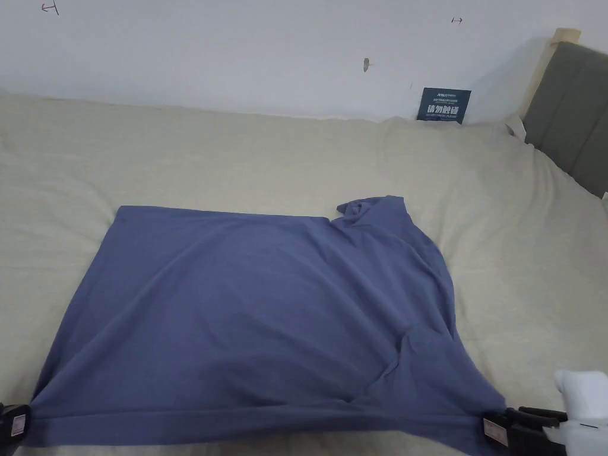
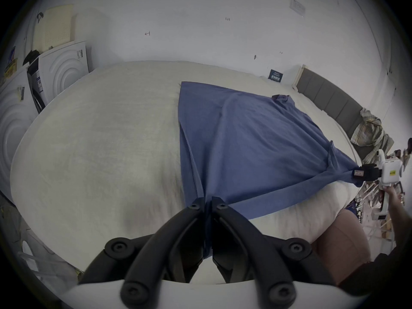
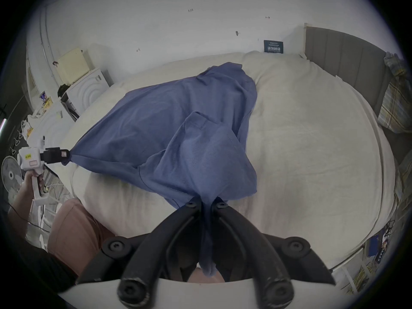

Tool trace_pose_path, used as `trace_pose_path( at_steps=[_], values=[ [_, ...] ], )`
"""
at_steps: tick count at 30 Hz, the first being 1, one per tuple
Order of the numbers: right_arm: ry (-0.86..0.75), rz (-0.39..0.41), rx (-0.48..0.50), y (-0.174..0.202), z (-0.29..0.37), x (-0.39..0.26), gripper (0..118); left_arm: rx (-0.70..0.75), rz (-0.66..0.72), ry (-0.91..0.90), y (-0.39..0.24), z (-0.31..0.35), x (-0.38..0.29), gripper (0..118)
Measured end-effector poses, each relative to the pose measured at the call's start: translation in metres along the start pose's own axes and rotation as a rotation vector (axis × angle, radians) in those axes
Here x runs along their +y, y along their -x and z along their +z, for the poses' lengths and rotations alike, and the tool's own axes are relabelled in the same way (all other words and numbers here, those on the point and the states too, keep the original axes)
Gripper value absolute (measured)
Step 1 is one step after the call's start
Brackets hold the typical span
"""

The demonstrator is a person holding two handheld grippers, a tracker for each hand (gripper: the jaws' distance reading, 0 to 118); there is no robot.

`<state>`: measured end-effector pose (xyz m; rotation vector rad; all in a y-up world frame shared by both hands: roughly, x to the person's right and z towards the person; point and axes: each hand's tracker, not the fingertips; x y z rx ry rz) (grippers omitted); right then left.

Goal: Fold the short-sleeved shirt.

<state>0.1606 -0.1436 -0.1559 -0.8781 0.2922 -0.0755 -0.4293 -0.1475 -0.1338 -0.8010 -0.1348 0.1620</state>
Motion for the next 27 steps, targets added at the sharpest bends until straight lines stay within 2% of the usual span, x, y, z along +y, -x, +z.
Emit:
trace_pose_path(
  at_steps=[5,8,13,17,21,25,27],
  values=[
    [0.008,0.021,-0.022,0.007,0.01,0.002,6,-0.007,-0.004,-0.034,-0.004,0.012,0.008,6],
    [0.011,-0.022,-0.046,0.012,0.011,0.019,6,-0.02,0.024,-0.035,-0.002,0.008,0.026,6],
    [0.05,-0.031,-0.058,0.016,-0.004,0.078,6,0.009,0.027,0.036,0.003,-0.025,0.075,6],
    [0.114,-0.014,-0.084,0.01,-0.045,0.144,6,0.018,0.057,0.102,0.01,-0.066,0.121,6],
    [0.252,-0.105,-0.09,-0.008,-0.102,0.2,6,0.035,0.094,0.218,0.022,-0.118,0.156,6],
    [0.334,-0.154,-0.116,-0.02,-0.158,0.229,7,0.064,0.083,0.274,0.029,-0.164,0.173,6],
    [0.337,-0.181,-0.133,-0.024,-0.176,0.232,14,0.07,0.117,0.268,0.031,-0.174,0.175,7]
  ],
)
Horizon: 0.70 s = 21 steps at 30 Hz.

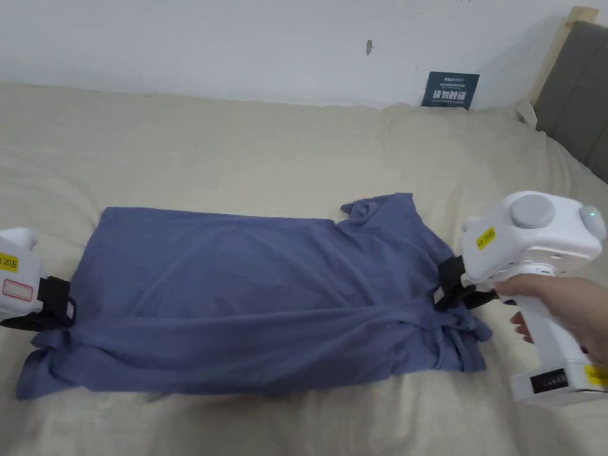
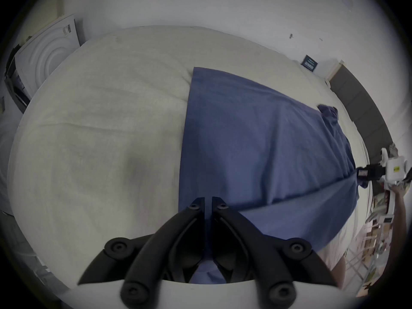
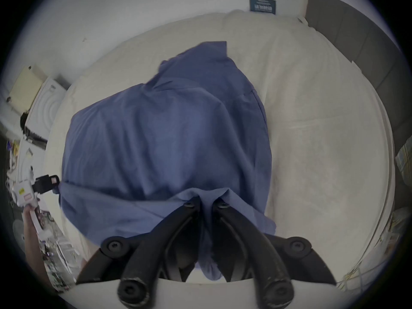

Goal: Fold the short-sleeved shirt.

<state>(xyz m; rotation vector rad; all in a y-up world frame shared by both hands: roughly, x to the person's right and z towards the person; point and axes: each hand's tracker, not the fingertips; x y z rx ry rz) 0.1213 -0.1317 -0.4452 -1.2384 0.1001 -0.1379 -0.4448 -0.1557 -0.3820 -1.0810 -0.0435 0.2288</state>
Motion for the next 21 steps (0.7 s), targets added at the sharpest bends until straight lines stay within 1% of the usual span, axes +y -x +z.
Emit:
trace_pose_path(
  at_steps=[1,2,3,4,5,6,7,8,9,12,13,14,15,16,17,18,19,20,21],
  values=[
    [-0.013,-0.023,-0.006,0.0,-0.005,0.0,38,0.001,0.011,-0.021,0.001,-0.002,0.002,15],
    [-0.053,-0.046,-0.012,-0.003,-0.006,-0.003,68,0.008,0.019,-0.052,0.001,-0.002,0.002,33],
    [-0.137,-0.066,-0.034,-0.007,-0.002,-0.009,94,0.008,0.022,-0.088,0.001,0.001,0.0,61],
    [-0.202,-0.079,-0.048,-0.011,0.003,-0.013,103,0.0,0.021,-0.114,0.002,0.003,-0.003,106],
    [-0.279,-0.095,-0.039,-0.015,0.01,-0.02,103,-0.009,0.017,-0.132,0.002,0.005,-0.007,118],
    [-0.344,-0.108,-0.023,-0.019,0.018,-0.029,103,-0.016,0.014,-0.149,0.003,0.008,-0.011,114],
    [-0.374,-0.121,0.009,-0.023,0.027,-0.037,103,-0.045,0.02,-0.219,0.002,0.02,-0.017,114],
    [-0.402,-0.134,0.042,-0.026,0.037,-0.046,103,-0.05,0.003,-0.232,0.001,0.027,-0.019,114],
    [-0.431,-0.133,0.067,-0.028,0.048,-0.058,103,-0.045,-0.01,-0.22,0.0,0.035,-0.024,114],
    [-0.529,-0.115,0.151,-0.027,0.082,-0.101,102,-0.031,-0.082,-0.316,-0.012,0.064,-0.051,114],
    [-0.542,-0.084,0.199,-0.024,0.091,-0.119,97,-0.033,-0.104,-0.345,-0.016,0.075,-0.065,99],
    [-0.557,-0.058,0.228,-0.02,0.1,-0.138,97,-0.045,-0.11,-0.353,-0.02,0.087,-0.08,99],
    [-0.59,-0.018,0.253,-0.015,0.107,-0.156,93,-0.081,-0.124,-0.399,-0.02,0.097,-0.095,92],
    [-0.629,0.009,0.247,-0.01,0.114,-0.174,79,-0.116,-0.145,-0.468,-0.023,0.109,-0.114,69],
    [-0.652,0.039,0.247,-0.006,0.12,-0.189,41,-0.12,-0.164,-0.499,-0.027,0.117,-0.129,29],
    [-0.654,0.031,0.183,0.0,0.117,-0.196,0,-0.084,-0.177,-0.486,-0.031,0.121,-0.142,0],
    [-0.657,0.033,0.155,-0.002,0.121,-0.205,0,-0.034,-0.184,-0.485,-0.034,0.129,-0.154,0],
    [-0.654,-0.001,0.218,-0.006,0.123,-0.21,0,-0.062,-0.178,-0.466,-0.035,0.132,-0.163,0],
    [-0.641,-0.018,0.288,-0.009,0.123,-0.214,0,-0.076,-0.169,-0.455,-0.034,0.136,-0.169,0]
  ],
)
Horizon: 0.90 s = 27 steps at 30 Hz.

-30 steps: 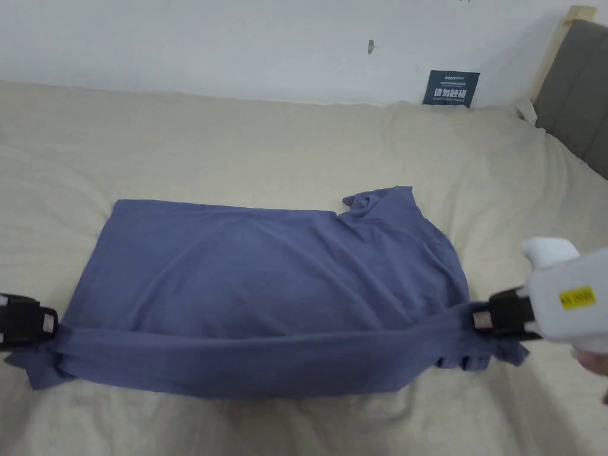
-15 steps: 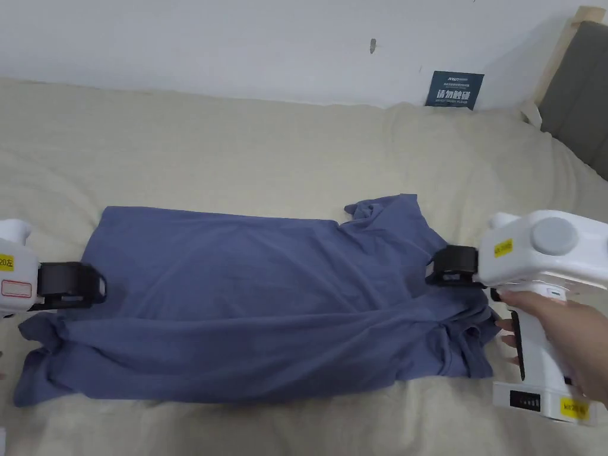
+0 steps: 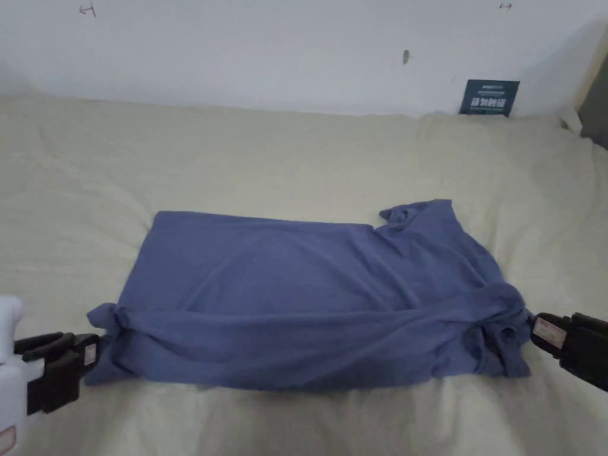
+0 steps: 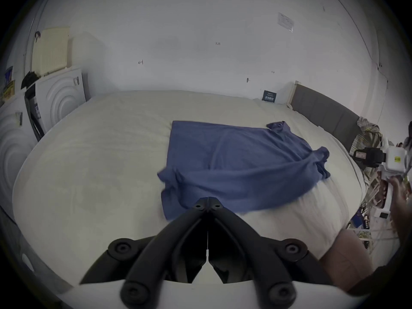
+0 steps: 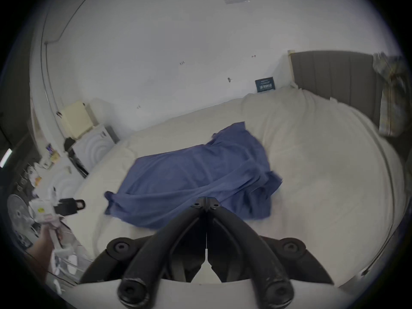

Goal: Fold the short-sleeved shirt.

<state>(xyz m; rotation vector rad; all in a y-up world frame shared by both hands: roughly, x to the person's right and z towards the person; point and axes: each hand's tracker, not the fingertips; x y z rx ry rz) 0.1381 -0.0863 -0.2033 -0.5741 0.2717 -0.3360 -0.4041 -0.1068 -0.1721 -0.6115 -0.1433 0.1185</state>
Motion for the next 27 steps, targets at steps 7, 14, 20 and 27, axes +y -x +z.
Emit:
trace_pose_path(
  at_steps=[7,14,20,27],
  values=[
    [0.032,0.109,0.026,0.031,0.007,-0.012,0,0.03,0.121,0.356,0.041,-0.053,0.038,0],
    [0.076,0.116,0.103,0.037,0.002,-0.02,0,0.158,0.108,0.46,0.057,-0.124,0.045,115],
    [0.134,0.122,0.095,0.035,-0.014,-0.028,0,0.2,0.098,0.615,0.055,-0.155,0.03,113],
    [0.138,0.112,0.092,0.03,-0.025,-0.028,0,0.128,-0.11,0.572,0.029,-0.157,0.034,67]
  ],
)
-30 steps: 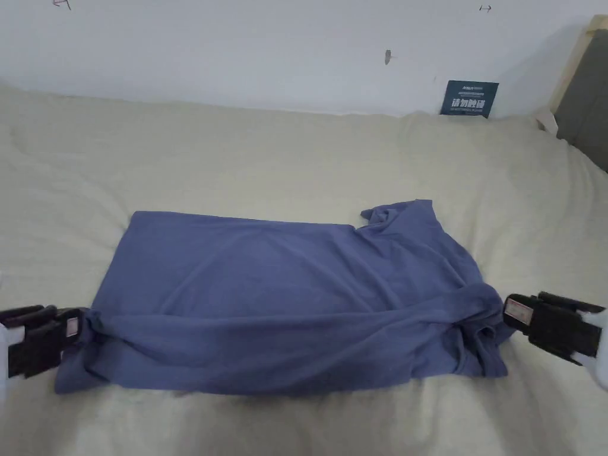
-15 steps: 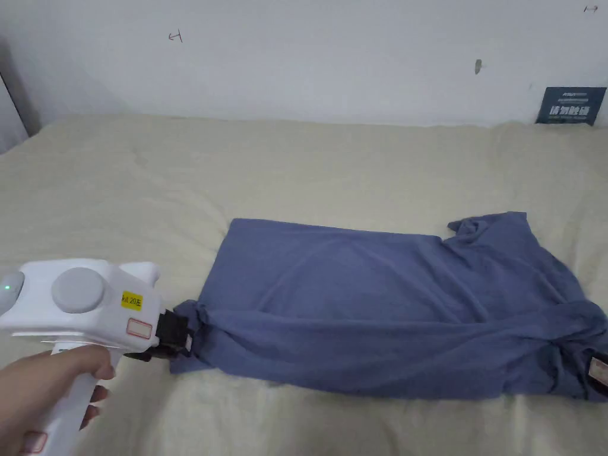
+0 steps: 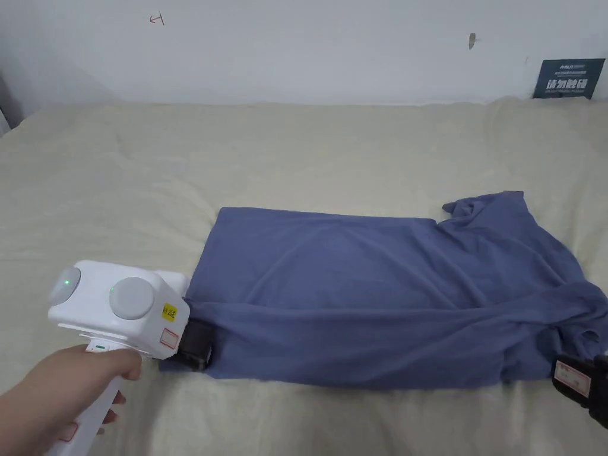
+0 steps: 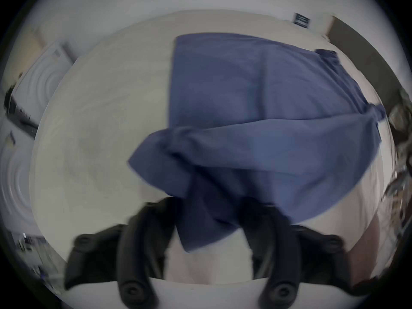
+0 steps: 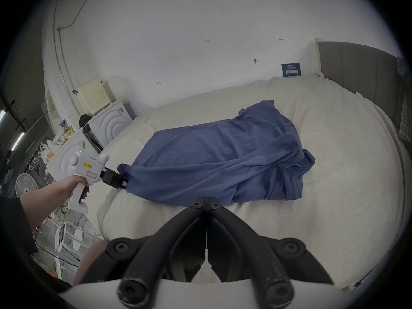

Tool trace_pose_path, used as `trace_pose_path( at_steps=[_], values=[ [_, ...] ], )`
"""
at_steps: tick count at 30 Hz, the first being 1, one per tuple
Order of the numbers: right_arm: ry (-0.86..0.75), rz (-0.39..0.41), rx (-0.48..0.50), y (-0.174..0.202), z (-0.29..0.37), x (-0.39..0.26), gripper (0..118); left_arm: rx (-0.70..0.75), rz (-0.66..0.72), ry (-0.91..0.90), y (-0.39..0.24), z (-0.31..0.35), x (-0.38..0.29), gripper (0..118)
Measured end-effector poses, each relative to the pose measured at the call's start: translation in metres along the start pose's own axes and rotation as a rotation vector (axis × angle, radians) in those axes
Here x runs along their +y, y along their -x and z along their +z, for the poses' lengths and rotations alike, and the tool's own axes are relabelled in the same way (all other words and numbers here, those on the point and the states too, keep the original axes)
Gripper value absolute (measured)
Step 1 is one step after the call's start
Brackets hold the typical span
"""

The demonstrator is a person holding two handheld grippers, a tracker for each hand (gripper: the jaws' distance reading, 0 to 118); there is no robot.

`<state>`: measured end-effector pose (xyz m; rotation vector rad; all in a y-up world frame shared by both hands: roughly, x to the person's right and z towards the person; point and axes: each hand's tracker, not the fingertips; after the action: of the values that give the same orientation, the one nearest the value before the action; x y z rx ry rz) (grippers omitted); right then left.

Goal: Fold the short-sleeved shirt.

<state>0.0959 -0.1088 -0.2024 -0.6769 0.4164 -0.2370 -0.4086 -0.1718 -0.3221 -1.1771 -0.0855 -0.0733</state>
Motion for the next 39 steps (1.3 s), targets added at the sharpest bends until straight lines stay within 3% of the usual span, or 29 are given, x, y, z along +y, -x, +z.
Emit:
trace_pose_path(
  at_steps=[2,3,10,11,12,13,14,15,16,18,20,24,30,31,33,34,35,39],
  values=[
    [0.0,-0.014,-0.005,-0.003,-0.002,0.001,0,-0.002,-0.07,-0.032,-0.011,0.006,-0.001,21],
    [-0.002,-0.021,-0.005,-0.004,-0.002,0.002,0,0.001,-0.066,-0.043,-0.015,0.009,-0.002,8],
    [-0.058,0.004,-0.083,-0.031,0.006,0.055,0,-0.067,-0.013,-0.083,0.001,0.013,-0.004,8],
    [-0.011,-0.002,-0.105,-0.041,0.002,0.069,6,-0.081,-0.009,-0.084,0.0,0.019,-0.005,8],
    [0.024,-0.015,-0.121,-0.049,-0.003,0.08,29,-0.085,0.001,-0.087,0.001,0.022,-0.006,8],
    [0.1,-0.052,-0.12,-0.061,-0.013,0.092,78,-0.09,0.014,-0.093,0.001,0.024,-0.006,8],
    [0.196,-0.1,-0.104,-0.075,-0.026,0.101,105,-0.097,0.023,-0.093,0.002,0.025,-0.007,8],
    [0.288,-0.161,-0.112,-0.086,-0.04,0.103,110,-0.099,0.025,-0.09,0.005,0.026,-0.005,8],
    [0.36,-0.239,-0.129,-0.096,-0.054,0.1,109,-0.099,0.029,-0.089,0.005,0.026,-0.005,8],
    [0.442,-0.321,-0.178,-0.115,-0.077,0.096,109,-0.097,0.031,-0.089,0.003,0.025,-0.005,8],
    [0.501,-0.35,-0.25,-0.127,-0.099,0.09,109,-0.088,0.03,-0.092,0.003,0.024,-0.003,8],
    [0.505,-0.254,-0.375,-0.133,-0.123,0.082,105,-0.08,0.012,-0.07,0.0,0.016,-0.004,8],
    [0.571,-0.147,-0.422,-0.125,-0.154,0.071,104,-0.089,0.033,-0.049,0.004,0.01,-0.006,8],
    [0.554,-0.102,-0.43,-0.122,-0.153,0.071,95,-0.091,0.041,-0.049,0.007,0.009,-0.006,8],
    [0.514,0.001,-0.482,-0.114,-0.147,0.077,33,-0.097,0.052,-0.048,0.008,0.009,-0.007,8],
    [0.489,0.028,-0.493,-0.109,-0.14,0.079,8,-0.098,0.053,-0.047,0.008,0.01,-0.007,8],
    [0.488,0.01,-0.444,-0.109,-0.136,0.082,8,-0.098,0.054,-0.047,0.008,0.011,-0.006,8],
    [0.464,0.0,-0.42,-0.103,-0.12,0.089,8,-0.089,0.044,-0.052,0.007,0.015,-0.006,8]
  ],
)
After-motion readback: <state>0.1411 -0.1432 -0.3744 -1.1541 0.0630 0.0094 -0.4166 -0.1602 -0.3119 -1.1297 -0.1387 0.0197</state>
